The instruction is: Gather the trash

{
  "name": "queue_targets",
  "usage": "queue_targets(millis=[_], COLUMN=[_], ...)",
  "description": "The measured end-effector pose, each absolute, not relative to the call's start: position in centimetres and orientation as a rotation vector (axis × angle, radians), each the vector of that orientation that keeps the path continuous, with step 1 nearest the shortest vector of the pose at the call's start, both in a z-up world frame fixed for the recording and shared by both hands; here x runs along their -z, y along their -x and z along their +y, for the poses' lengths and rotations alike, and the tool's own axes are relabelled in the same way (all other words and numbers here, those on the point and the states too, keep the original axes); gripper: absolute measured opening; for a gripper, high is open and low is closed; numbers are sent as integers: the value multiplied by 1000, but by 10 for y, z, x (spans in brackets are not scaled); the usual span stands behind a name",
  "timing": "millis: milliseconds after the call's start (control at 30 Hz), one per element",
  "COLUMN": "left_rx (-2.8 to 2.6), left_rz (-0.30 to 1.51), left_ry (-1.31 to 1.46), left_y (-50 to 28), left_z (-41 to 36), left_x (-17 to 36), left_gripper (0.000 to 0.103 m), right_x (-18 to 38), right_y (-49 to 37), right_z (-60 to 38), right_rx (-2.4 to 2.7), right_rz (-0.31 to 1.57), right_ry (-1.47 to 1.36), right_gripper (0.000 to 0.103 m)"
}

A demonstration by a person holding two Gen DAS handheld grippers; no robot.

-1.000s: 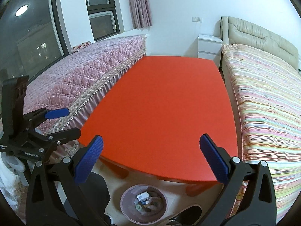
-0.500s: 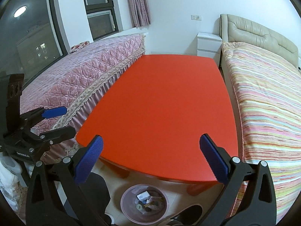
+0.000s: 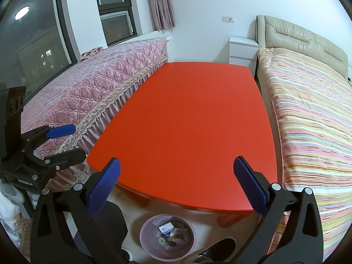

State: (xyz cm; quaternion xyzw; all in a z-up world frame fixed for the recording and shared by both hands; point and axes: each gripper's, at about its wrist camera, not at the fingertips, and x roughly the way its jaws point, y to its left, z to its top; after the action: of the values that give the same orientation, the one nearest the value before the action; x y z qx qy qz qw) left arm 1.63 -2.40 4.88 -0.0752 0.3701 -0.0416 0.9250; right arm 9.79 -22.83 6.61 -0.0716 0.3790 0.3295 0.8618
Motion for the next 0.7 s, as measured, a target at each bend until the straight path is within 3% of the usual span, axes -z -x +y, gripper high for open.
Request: queue_targets(millis=[700], left_rx=[89], left_rz=[762], left_ry=[150], left_y=[-17], left_z=[-23], left_x=[-47], left_gripper=[97], right_x=[-66], right_y=[-98], right_z=[-231], right_rx=[-688], right_rz=[795], right_ry=[152], right_gripper=[100])
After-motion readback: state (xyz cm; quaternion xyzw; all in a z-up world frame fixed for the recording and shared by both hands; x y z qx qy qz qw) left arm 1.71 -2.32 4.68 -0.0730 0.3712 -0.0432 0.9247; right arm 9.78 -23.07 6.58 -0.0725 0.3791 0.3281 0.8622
